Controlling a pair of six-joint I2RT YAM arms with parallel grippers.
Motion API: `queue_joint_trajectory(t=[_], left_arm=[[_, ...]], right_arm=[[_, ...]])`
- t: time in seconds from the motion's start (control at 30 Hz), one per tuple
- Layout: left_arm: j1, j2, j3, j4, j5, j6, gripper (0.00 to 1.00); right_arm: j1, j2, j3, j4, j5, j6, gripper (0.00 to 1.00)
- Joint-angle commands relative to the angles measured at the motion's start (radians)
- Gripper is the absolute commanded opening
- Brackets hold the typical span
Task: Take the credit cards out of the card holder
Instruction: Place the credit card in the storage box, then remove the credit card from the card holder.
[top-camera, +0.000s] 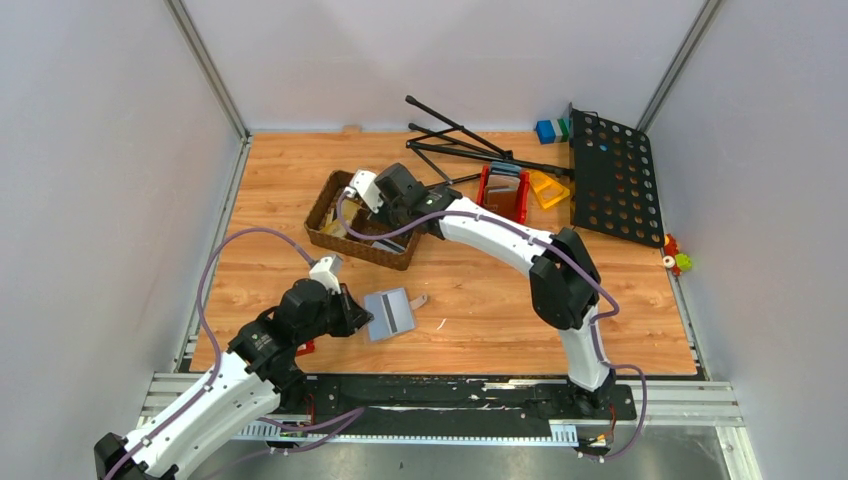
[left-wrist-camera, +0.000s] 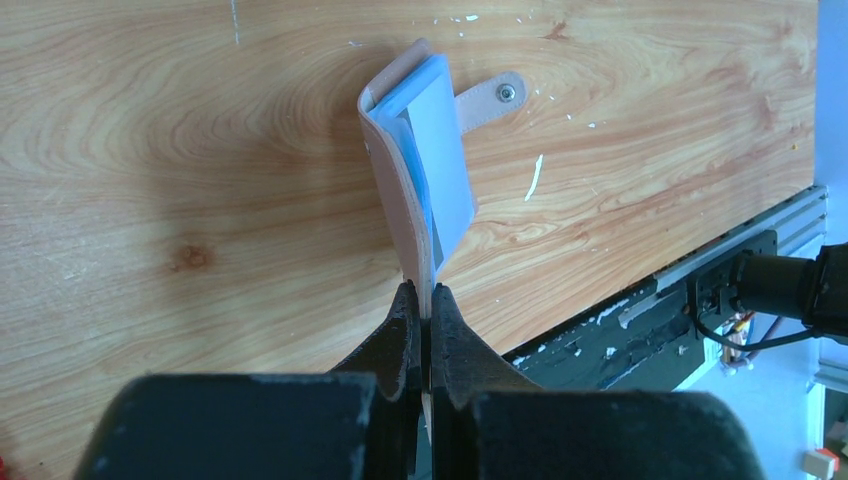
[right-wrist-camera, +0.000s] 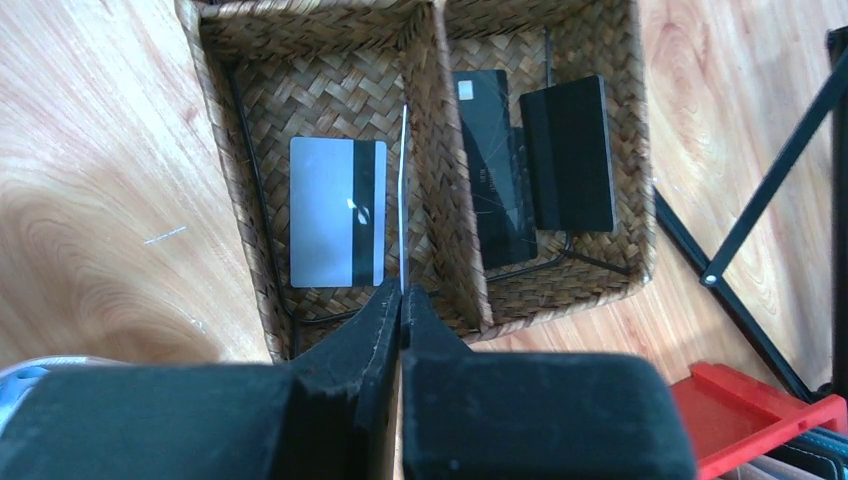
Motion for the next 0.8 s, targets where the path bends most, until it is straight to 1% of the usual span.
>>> queue_joint_trajectory(t=[0.0,0.03,0.07,0.13,0.17,0.2,0.27,0.33,0.4,0.47,0.5,0.53,0.57,0.6,0.77], left_arm=[[0.003,0.003,0.009,0.026,-0.006,0.033,0.0],[0.003,0.004,0.009,0.025,-0.005,0.034,0.0],[0.003,0.006,0.009,0.025,-0.002,0.035,0.0],[0.003,0.008,0.01,0.027,0.004,0.036,0.0],[0.003,0.009,0.01,0.026,0.007,0.036,0.0],[0.003,0.01,0.01,0.028,0.01,0.036,0.0],[0.003,0.011,0.01,0.033,0.023,0.038,0.0],[0.003,0.011,0.011,0.043,0.043,0.039,0.0],[0.003,0.009,0.01,0.065,0.074,0.041,0.0],[0.003,0.006,0.01,0.088,0.11,0.04,0.0],[0.002,0.002,0.01,0.104,0.126,0.036,0.0],[0.003,-0.001,0.01,0.116,0.142,0.031,0.0],[0.002,-0.005,0.01,0.127,0.156,0.026,0.0],[0.003,-0.008,0.01,0.14,0.167,0.018,0.0],[0.003,-0.024,0.004,0.238,0.246,-0.041,0.0]], right_arm=[[0.022,0.022,0.071,-0.03,0.014,-0.04,0.03],[0.023,0.018,0.074,-0.037,-0.016,-0.036,0.06],[0.023,0.009,0.07,-0.039,-0.058,-0.036,0.13],[0.023,-0.018,0.051,-0.033,-0.134,-0.038,0.37],[0.023,-0.034,0.044,-0.026,-0.138,-0.036,0.48],[0.023,-0.046,0.036,-0.022,-0.139,-0.032,0.52],[0.019,-0.075,0.028,-0.028,-0.144,-0.017,0.55],[0.011,-0.12,-0.003,-0.022,-0.158,0.016,0.56],[0.003,-0.186,-0.066,-0.005,-0.17,0.056,0.56],[-0.002,-0.274,-0.169,0.03,-0.182,0.109,0.58],[-0.001,-0.326,-0.228,0.046,-0.205,0.134,0.63],[-0.001,-0.4,-0.293,0.067,-0.235,0.162,0.74],[-0.001,-0.455,-0.361,0.098,-0.258,0.197,0.91],[-0.002,-0.515,-0.437,0.127,-0.27,0.234,0.99],[-0.023,-0.788,-0.743,0.196,-0.245,0.448,1.0]])
